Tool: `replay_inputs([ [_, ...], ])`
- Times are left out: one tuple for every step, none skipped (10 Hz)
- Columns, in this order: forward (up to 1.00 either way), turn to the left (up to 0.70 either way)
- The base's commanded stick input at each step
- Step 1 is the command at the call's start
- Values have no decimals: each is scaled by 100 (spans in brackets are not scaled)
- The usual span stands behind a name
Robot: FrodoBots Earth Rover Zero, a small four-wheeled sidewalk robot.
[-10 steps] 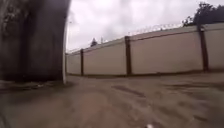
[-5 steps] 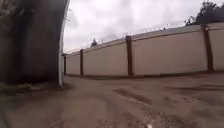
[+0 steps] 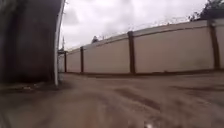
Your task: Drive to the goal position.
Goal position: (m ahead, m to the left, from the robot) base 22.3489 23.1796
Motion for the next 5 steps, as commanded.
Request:
replay_inputs([
  [70, 0],
  [70, 0],
  [70, 0],
  [70, 0],
  [70, 0],
])
